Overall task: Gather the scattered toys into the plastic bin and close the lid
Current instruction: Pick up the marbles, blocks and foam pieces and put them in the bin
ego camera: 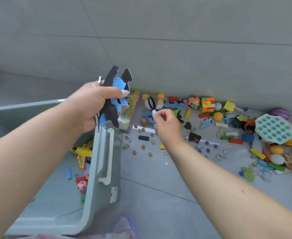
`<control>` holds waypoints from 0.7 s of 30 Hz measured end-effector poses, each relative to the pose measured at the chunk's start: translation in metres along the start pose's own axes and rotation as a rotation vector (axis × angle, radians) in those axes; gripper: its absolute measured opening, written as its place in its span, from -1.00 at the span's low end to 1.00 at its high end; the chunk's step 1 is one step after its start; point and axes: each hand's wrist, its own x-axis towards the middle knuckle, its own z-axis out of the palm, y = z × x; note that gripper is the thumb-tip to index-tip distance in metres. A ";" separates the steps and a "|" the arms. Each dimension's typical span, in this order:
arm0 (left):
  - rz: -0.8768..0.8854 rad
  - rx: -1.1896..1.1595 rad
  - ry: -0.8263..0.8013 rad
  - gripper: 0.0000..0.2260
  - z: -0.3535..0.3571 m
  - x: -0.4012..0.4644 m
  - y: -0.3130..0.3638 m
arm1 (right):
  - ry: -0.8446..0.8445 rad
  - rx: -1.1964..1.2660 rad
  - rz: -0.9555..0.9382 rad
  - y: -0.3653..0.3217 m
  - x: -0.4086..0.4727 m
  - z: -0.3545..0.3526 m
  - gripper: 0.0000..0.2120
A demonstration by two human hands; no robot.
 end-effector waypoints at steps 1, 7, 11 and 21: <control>0.014 0.021 0.068 -0.79 -0.022 -0.007 0.002 | -0.079 0.060 -0.011 -0.010 -0.009 0.014 -0.87; -0.253 0.104 0.372 -0.76 -0.105 -0.018 -0.054 | -0.535 0.364 0.111 -0.058 -0.055 0.103 -0.64; -0.445 0.199 0.342 -0.71 -0.115 -0.015 -0.079 | -0.578 0.228 0.134 -0.053 -0.068 0.124 -0.54; 0.088 0.469 0.186 -0.91 -0.020 0.001 -0.057 | -0.129 -0.031 0.054 0.015 -0.031 0.008 -0.80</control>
